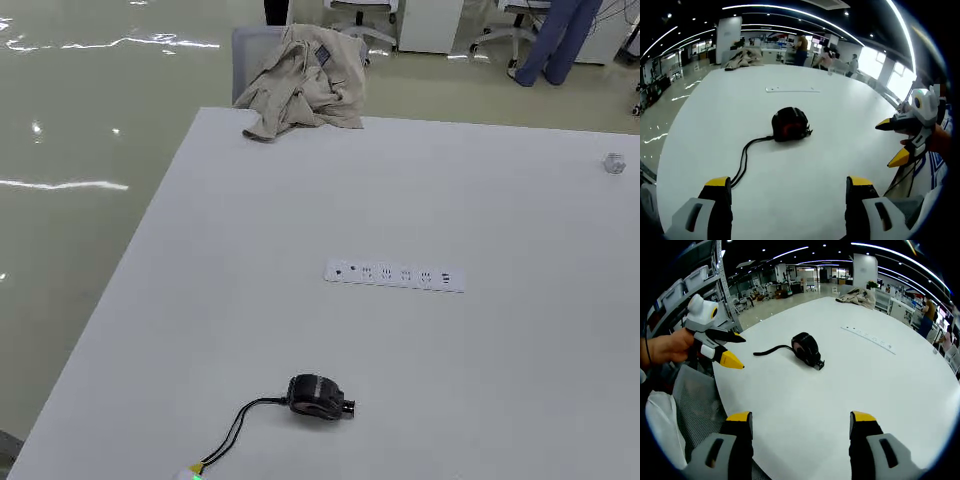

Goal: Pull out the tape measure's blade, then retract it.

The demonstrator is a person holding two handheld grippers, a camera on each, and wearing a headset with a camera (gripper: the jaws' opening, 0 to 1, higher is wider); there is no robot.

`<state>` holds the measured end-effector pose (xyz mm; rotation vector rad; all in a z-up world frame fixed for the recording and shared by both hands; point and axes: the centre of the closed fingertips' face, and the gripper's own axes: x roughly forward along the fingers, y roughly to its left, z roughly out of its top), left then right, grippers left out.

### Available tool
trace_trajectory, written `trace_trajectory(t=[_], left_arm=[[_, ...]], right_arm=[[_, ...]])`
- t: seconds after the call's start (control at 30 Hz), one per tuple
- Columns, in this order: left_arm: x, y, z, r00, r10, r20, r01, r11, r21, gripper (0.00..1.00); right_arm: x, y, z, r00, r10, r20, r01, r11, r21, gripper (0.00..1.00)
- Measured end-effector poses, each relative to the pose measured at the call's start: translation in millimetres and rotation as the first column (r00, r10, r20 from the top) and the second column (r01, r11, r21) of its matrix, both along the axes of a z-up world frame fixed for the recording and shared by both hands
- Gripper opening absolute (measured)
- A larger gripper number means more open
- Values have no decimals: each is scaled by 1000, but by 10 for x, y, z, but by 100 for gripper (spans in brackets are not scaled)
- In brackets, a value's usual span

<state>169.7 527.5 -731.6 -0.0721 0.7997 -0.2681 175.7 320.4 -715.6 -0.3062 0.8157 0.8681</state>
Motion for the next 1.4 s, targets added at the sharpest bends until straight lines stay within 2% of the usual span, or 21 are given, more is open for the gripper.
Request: trace_trajectory(t=[0.53,1.17,1.4], left_arm=[[137,22,-10,999,-46,8,45,999,29,92],[306,51,-91,992,-125,11,124,991,53,92],[383,57,-135,986,-168,2,168,984,64,92]], right_arm=[[247,133,-48,1000,25,9,-25,1000,5,81],[336,139,-140,999,53,4,-53,999,-12,79],[395,169,-151,998,68,4,-68,998,-16,79]])
